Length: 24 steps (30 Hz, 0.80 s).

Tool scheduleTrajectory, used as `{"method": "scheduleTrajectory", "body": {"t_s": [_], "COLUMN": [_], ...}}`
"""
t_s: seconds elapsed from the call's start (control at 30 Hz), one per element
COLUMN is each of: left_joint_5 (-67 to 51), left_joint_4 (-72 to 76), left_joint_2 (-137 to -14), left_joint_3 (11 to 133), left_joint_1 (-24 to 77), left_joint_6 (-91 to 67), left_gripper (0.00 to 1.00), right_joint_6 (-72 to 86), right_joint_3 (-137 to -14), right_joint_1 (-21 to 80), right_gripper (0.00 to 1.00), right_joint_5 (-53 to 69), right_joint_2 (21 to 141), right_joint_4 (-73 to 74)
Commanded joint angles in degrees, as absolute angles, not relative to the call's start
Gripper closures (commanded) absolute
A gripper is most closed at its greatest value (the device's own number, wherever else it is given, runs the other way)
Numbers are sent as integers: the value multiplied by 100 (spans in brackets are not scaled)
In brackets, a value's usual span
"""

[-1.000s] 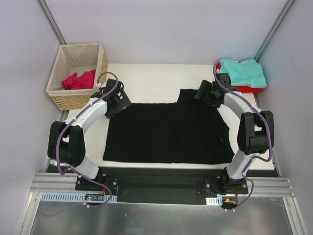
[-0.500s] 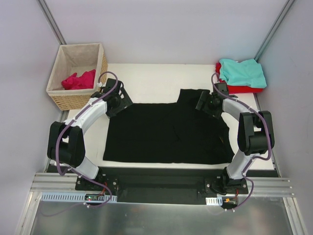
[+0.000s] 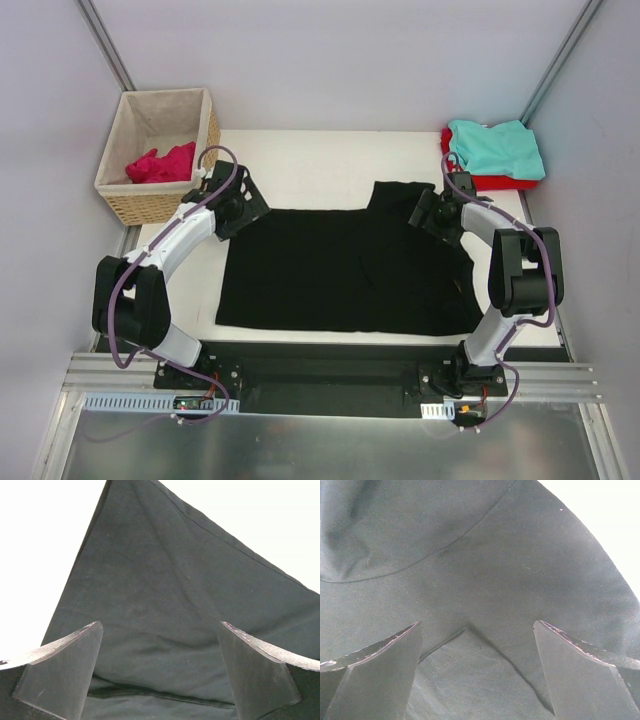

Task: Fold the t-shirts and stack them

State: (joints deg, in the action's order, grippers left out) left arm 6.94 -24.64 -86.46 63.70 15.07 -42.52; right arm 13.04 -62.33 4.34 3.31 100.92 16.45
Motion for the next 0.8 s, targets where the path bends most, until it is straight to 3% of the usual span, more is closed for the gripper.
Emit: {"method": "scheduleTrajectory", "body": {"t_s": [0.0,0.53,0.77], "left_joint_5": [826,756,-165], "left_joint_4": [-2452,-2435,-1855], "left_joint_2": [-8455,-8604,-9166], "left_joint_3": [6328,6407,6732], "left_joint_1": [1406,1301,1143], "left_joint_6": [-4184,-4087,-3727], "left_gripper": [1,1,1], "right_joint_6": [1196,958,844], "right_joint_3": [-6135,-6293,-6609], "right_joint_1": [360,369,676], "right_gripper": [4,4,4], "right_joint_5": [-43,-396,-150], "right_joint_2": [10054,9651,8799], "right_joint_4": [1775,2065,2215]}}
